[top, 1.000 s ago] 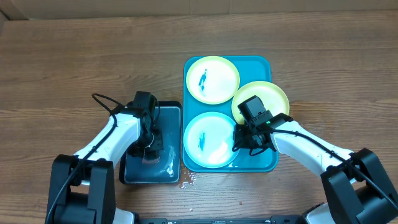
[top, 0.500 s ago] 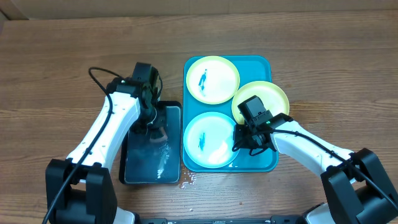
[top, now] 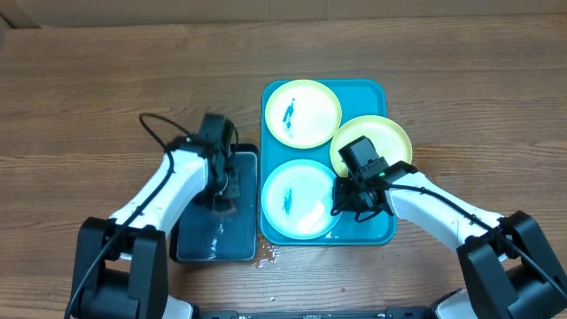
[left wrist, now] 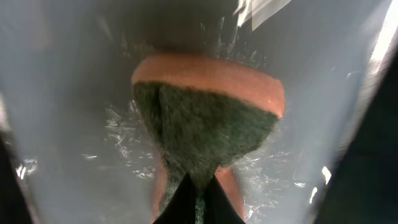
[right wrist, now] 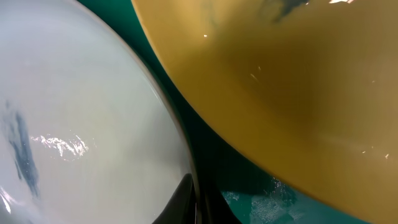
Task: Clean dirty plates on tray and stack at the side
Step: 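Grasp the pink-green sponge with left gripper and wet it in the water, then scrub the near white plate with the sponge while right gripper holds rim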
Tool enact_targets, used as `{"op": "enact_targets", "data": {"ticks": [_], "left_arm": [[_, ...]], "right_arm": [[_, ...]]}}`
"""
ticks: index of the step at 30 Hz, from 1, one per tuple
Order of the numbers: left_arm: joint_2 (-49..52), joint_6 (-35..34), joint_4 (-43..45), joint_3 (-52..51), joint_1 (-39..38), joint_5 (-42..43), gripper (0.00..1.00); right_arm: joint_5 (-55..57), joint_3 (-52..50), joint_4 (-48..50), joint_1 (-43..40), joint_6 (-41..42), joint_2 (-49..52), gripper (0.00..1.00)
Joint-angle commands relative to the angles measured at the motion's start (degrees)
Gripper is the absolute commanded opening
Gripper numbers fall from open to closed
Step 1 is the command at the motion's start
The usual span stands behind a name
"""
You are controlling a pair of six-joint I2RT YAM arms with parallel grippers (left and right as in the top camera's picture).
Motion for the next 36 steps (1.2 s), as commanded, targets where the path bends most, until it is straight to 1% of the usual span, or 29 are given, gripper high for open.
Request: {"op": "enact_targets", "data": {"ticks": [1, 2, 3, 4, 5, 9, 12, 16, 17, 18, 20, 21, 23, 26, 27, 28, 29, 33, 36], "left_arm": [[0.1, -0.6, 0.9, -2.5, -0.2, 1.4, 0.04], [0.1, -0.6, 0.3, -2.0, -0.2, 1.8, 0.13], [0.0, -0.6, -0.5, -1.1, -0.1, 1.8, 0.24], [0.0, -0.6, -1.8, 0.2, -0.1, 1.8, 0.38], [0.0, -0.6, -3.0, 1.4, 0.0, 1.7, 0.49], [0.0, -0.4, -8.6, 6.7, 0.0, 1.6, 0.7], [0.0, 0.5, -9.1, 7.2, 0.0, 1.2, 0.73], [0.1, 0.4, -7.0, 4.7, 0.0, -1.0, 0.71], [0.1, 0.4, -5.7, 3.7, 0.0, -0.9, 0.68], [0.1, 0.2, -4.4, 2.5, 0.0, -0.5, 0.59], [0.1, -0.3, -2.0, 0.1, 0.0, 0.0, 0.49], [0.1, -0.5, -0.6, -1.2, 0.0, 0.7, 0.45], [0.1, -0.5, 1.7, -3.4, 0.0, 2.1, 0.43], [0.1, -0.4, 2.7, -4.9, 0.0, 1.8, 0.33], [0.1, -0.4, 2.6, -4.9, 0.0, 1.7, 0.27], [0.1, -0.1, 2.6, -4.9, 0.0, 1.8, 0.17], [0.1, 0.0, 2.3, -4.6, 0.0, 1.8, 0.04], [0.1, -0.2, -1.1, -1.2, 0.0, 2.2, 0.04], [0.0, -0.2, -7.5, 6.0, 0.0, 2.2, 0.04]], "right_arm": [[1.4, -0.6, -0.9, -0.2, -0.2, 1.5, 0.04], [1.4, -0.6, -0.9, -0.2, -0.2, 1.5, 0.04], [1.4, -0.6, -0.9, -0.2, -0.2, 1.5, 0.04], [1.4, -0.6, -0.9, -0.2, -0.2, 1.5, 0.04], [1.4, -0.6, -0.9, -0.2, -0.2, 1.5, 0.04], [1.4, -0.6, -1.4, -0.1, -0.2, 1.5, 0.04], [1.4, -0.6, -1.7, -0.1, -0.2, 1.5, 0.04], [1.4, -0.6, -1.9, -0.1, 0.0, 1.5, 0.04], [1.4, -0.6, -1.9, -0.1, 0.0, 1.5, 0.04], [1.4, -0.6, -1.9, -0.1, 0.0, 1.5, 0.04], [1.4, -0.6, -1.9, -0.1, 0.0, 1.5, 0.04], [1.4, -0.6, -1.9, -0.1, 0.0, 1.5, 0.04], [1.4, -0.6, -1.9, -0.1, 0.0, 1.5, 0.04], [1.4, -0.6, -1.9, -0.1, 0.0, 1.5, 0.04], [1.4, -0.6, -1.9, -0.1, 0.0, 1.5, 0.04], [1.4, -0.6, -1.9, -0.1, 0.0, 1.5, 0.04], [1.4, -0.6, -1.9, -0.1, 0.0, 1.5, 0.04], [1.4, -0.6, -2.0, -0.1, 0.0, 1.5, 0.04], [1.4, -0.6, -2.0, -0.1, 0.0, 1.5, 0.04]]}}
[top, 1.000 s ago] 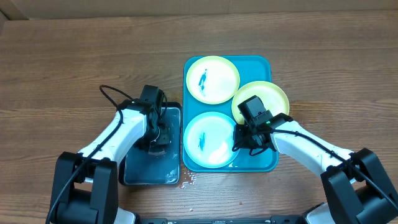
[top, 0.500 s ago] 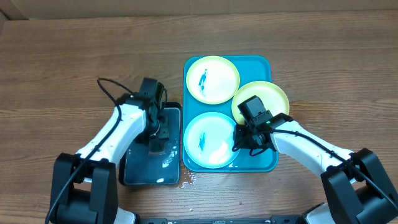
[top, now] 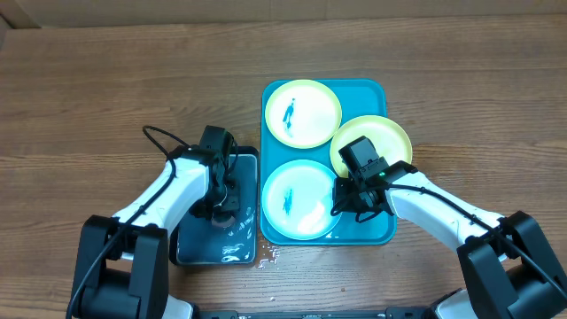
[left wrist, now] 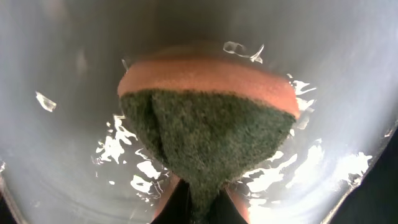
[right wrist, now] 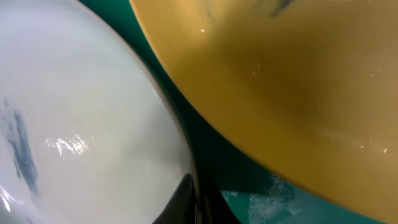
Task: Clean dirty plates on tray and stack at the side
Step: 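Scrub the near white plate with the sponge while right gripper holds rim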
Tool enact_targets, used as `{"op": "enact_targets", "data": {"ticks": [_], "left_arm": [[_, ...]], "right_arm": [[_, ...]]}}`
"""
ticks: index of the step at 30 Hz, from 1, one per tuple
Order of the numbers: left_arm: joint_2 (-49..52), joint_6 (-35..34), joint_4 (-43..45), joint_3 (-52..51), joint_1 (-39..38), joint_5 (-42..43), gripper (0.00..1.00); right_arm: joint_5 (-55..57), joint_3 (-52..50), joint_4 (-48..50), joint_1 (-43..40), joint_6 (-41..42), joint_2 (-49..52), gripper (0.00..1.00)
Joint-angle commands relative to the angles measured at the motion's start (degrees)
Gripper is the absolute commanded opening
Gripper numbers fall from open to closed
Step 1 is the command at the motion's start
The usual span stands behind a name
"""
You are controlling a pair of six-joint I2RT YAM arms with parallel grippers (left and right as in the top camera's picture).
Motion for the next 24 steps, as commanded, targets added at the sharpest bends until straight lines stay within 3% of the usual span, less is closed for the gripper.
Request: {"op": "enact_targets", "data": {"ticks": [1, 5, 9, 13, 18, 24], "left_arm": [[-0.3, -0.2, -5.5, 9.5, 0.0, 0.9, 0.04], [-0.3, -0.2, -12.6, 18.7, -0.8, 0.9, 0.04], [-0.3, -0.2, -14.1, 24.0, -2.9, 1.0, 0.04], [0.1, -1.1, -9.4, 23.3, -7.2, 3.3, 0.04], [2.6, -5.1, -2.0, 21.1, -12.9, 12.9, 0.04], [11.7, -10.5, 1.9, 20.3, -18.1, 14.2, 0.04]], "right_arm": [[1.4, -0.7, -0.9, -0.2, 0.0, 1.5, 0.04], [1.4, -0.7, -0.9, -0.2, 0.0, 1.5, 0.04], [1.4, -0.7, -0.8, -0.2, 0.0, 1.5, 0.04], [1.4, -0.7, -0.6, -0.2, 0.2, 1.5, 0.04], [1.4, -0.7, -0.7, -0.2, 0.2, 1.5, 0.04], [1.4, -0.7, -0.9, -0.2, 0.2, 1.5, 0.04]]}}
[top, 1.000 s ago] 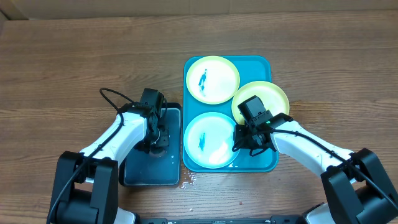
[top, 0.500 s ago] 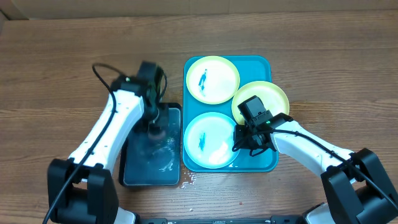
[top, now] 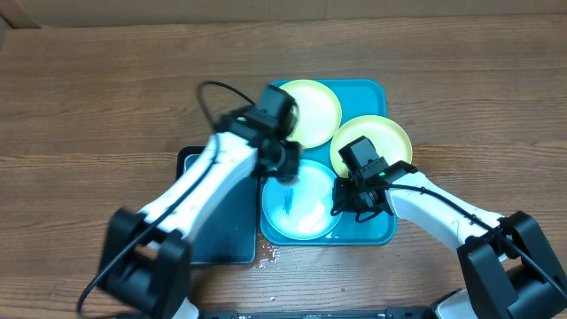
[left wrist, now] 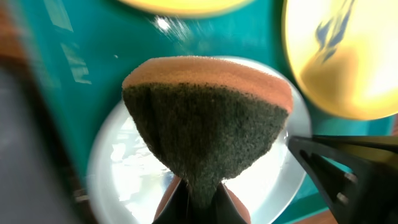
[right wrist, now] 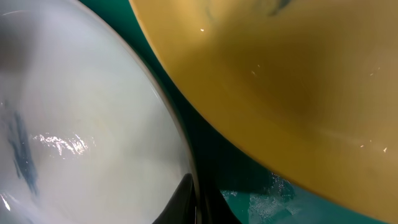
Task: Clean dirty plates on tray and stack at the side
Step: 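Scrub the near white plate with the sponge while right gripper holds rim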
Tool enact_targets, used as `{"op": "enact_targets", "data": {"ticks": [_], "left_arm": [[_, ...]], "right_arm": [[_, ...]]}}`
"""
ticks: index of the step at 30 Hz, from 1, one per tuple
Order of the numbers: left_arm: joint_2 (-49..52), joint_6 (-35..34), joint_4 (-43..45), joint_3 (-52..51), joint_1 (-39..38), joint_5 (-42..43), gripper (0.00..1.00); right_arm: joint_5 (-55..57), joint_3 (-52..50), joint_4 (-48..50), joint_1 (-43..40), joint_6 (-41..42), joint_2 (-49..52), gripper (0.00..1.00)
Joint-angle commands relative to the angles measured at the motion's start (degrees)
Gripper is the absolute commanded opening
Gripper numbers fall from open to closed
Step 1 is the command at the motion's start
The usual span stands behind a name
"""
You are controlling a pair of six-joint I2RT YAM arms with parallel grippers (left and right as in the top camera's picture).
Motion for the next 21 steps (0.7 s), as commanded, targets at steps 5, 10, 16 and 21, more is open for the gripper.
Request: {"op": "enact_targets", "data": {"ticks": [5, 10, 16, 21], "left_arm": [[11.2, -4.7, -0.4, -1.1, -2.1, 2.9, 0.04], [12.0, -4.7, -3.9, -1.1, -1.5, -11.3, 0.04], [12.0, -4.7, -8.6, -1.1, -1.5, -18.1, 0.04], [12.0, -3.6, -5.3, -1.1, -1.7, -5.4, 0.04]], "right_arm": [[1.4, -0.7, -0.9, -0.2, 0.2, 1.5, 0.04], [1.4, -0.7, -0.9, -0.2, 0.2, 1.5, 0.04], [1.4, -0.7, -0.9, -0.2, 0.2, 1.5, 0.04], [1.4, -0.7, -0.9, -0.2, 0.2, 1.5, 0.04]]}}
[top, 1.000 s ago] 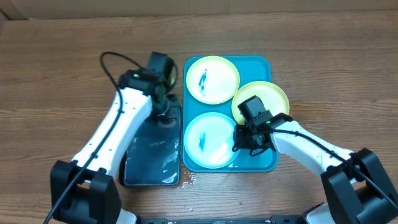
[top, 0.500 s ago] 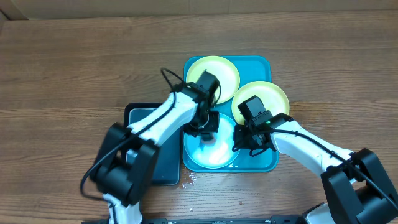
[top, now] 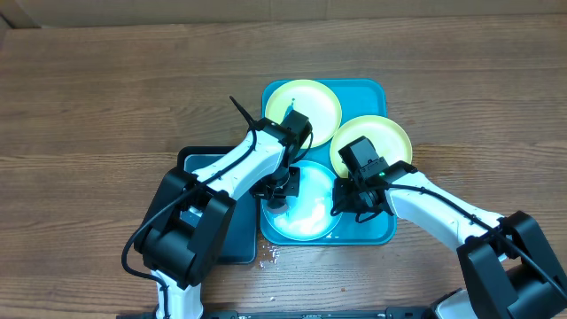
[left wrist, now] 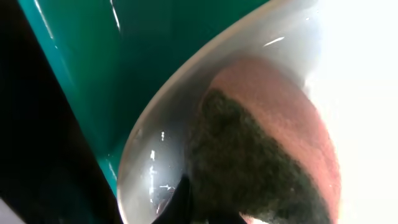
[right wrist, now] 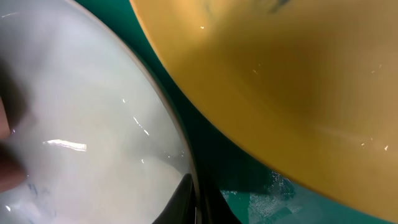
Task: Clean dirty plates on tray and stack at the side
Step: 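Scrub the near white plate with the sponge while right gripper holds rim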
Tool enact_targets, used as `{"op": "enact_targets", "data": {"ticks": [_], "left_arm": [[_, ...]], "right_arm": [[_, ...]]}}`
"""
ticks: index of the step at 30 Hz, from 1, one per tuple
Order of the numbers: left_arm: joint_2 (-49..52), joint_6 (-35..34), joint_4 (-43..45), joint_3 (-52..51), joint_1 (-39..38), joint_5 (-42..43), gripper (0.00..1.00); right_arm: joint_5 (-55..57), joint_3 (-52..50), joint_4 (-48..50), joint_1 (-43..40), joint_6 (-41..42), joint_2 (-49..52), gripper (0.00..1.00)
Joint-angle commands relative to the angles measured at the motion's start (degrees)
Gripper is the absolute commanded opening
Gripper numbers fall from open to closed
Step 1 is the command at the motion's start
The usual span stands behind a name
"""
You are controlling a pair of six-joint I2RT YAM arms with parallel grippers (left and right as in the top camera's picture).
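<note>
A teal tray (top: 383, 89) holds a white plate (top: 314, 217) at its front and two yellow plates, one at the back (top: 310, 111) and one at the right (top: 385, 137). The back one bears a blue stain. My left gripper (top: 282, 190) is shut on a green-and-orange sponge (left wrist: 249, 162), which presses on the left part of the white plate (left wrist: 155, 162). My right gripper (top: 341, 206) is shut on that plate's right rim (right wrist: 180, 155); its tips (right wrist: 198, 199) straddle the edge. The right yellow plate (right wrist: 280, 74) overhangs just beside them.
A black water basin (top: 190, 164) stands left of the tray, partly under my left arm. Small water drops (top: 268, 257) lie on the wooden table by the tray's front left corner. The tray floor (right wrist: 255, 199) is wet.
My left gripper has come down with the sponge from above the white plate onto its left part. The blue stain no longer shows in the right wrist view. The right gripper is unchanged.
The sponge was first held in the basin's water, in my left gripper, at two spots. Then it hung over the white plate on the tray, and now it rests on that plate. My right gripper stayed shut on the plate's rim throughout.
</note>
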Motion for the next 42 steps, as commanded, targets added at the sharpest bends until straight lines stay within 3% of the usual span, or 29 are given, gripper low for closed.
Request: {"op": "enact_targets", "data": {"ticks": [1, 6, 13, 20, 32, 39, 42], "left_arm": [[0.9, 1.2, 3.1, -1.1, 0.2, 8.3, 0.04], [1.0, 1.5, 11.2, -2.1, -3.2, 24.7, 0.05], [1.7, -0.7, 12.6, -2.3, -8.9, 24.1, 0.04], [1.7, -3.6, 3.0, -2.2, -6.1, 12.8, 0.04], [1.7, -4.0, -2.7, -2.2, 2.1, -10.1, 0.04], [1.7, -3.6, -4.1, 1.5, 3.5, -11.1, 0.04], [1.7, -3.6, -2.6, 3.1, 3.5, -7.6, 0.04]], "right_arm": [[1.5, -0.7, -0.9, -0.2, 0.2, 1.4, 0.04], [1.5, -0.7, -0.9, -0.2, 0.6, 1.4, 0.04], [1.5, -0.7, -0.9, -0.2, 0.6, 1.4, 0.04], [1.5, -0.7, -1.0, -0.2, 0.6, 1.4, 0.04], [1.5, -0.7, -1.1, -0.2, 1.3, 1.4, 0.04], [1.5, -0.7, -1.1, -0.2, 1.3, 1.4, 0.04], [1.6, -0.7, -1.1, -0.2, 1.3, 1.4, 0.05]]}}
